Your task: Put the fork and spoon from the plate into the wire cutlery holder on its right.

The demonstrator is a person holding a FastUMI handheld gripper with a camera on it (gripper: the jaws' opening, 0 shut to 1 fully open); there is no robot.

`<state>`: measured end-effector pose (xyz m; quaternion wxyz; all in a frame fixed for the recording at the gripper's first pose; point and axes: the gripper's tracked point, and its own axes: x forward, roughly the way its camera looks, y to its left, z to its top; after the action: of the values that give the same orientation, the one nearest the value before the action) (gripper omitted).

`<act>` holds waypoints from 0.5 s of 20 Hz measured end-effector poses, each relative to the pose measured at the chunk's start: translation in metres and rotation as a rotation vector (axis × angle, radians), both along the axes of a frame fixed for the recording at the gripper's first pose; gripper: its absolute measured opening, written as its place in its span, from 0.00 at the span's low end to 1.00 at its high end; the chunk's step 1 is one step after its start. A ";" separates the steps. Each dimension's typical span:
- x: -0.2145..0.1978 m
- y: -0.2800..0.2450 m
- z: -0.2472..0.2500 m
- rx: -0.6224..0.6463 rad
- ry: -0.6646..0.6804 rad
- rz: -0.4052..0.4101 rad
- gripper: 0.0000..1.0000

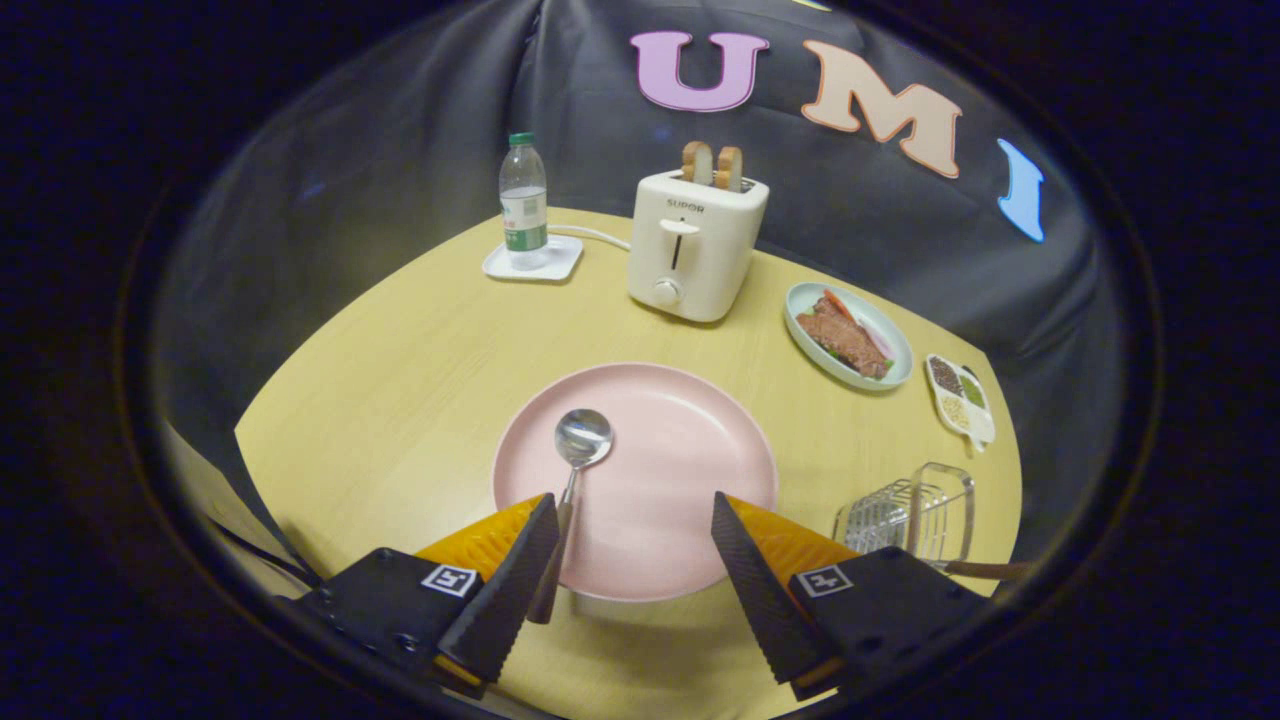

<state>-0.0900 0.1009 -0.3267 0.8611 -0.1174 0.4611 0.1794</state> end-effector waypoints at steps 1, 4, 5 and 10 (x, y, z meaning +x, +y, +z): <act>-0.004 0.003 -0.007 -0.007 0.017 0.008 0.99; -0.011 0.010 -0.028 -0.031 0.069 0.033 0.99; -0.014 0.011 -0.034 -0.042 0.089 0.041 0.99; -0.020 0.013 -0.050 -0.068 0.153 0.061 0.61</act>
<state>-0.1098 0.1138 -0.3770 0.8128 -0.1467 0.5277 0.1982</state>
